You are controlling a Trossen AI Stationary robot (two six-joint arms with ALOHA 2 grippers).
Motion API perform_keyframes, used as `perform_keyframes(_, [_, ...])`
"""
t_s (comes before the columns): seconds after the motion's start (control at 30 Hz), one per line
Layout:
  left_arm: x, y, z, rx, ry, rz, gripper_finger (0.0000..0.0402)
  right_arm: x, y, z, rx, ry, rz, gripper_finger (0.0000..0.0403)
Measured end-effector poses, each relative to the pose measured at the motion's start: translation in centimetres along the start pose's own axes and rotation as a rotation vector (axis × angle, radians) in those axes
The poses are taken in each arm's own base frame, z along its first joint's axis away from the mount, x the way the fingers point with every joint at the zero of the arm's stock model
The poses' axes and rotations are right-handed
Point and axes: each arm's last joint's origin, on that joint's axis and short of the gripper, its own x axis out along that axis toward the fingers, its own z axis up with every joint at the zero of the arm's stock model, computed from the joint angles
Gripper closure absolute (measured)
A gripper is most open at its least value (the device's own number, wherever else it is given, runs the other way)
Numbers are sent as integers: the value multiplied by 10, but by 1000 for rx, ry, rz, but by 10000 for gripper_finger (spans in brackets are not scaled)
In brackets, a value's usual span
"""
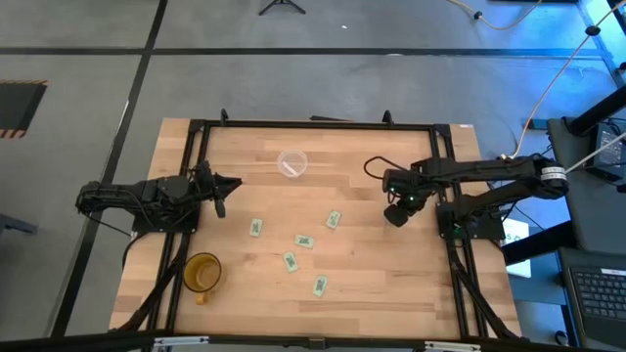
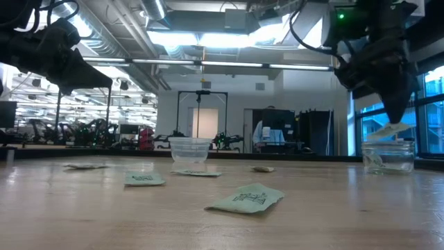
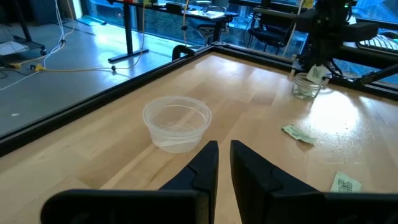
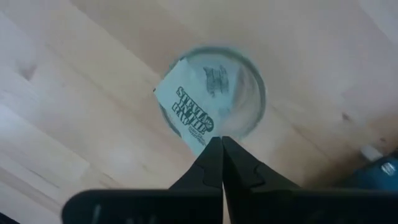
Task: Pick and place Stevia / Truvia into bins
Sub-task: Put the stevia packet into the transparent container
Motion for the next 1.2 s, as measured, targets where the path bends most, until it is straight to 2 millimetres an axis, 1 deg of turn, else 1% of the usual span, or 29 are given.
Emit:
perform_keyframes(0.33, [0, 0, 0, 0, -1, 4, 365, 0, -7, 2, 23, 2, -49, 403])
perform_keyframes(0.5, [0, 1, 0, 0, -6, 21, 365, 3, -6, 4, 16, 8, -54, 403])
perform_keyframes(0.87, [0, 1, 0, 0, -7, 25, 365, 19, 1, 14, -10, 77, -61, 403])
perform_keyframes(1.2, [0, 1, 0, 1, -7, 25, 365, 20, -1, 12, -3, 108, -83, 402])
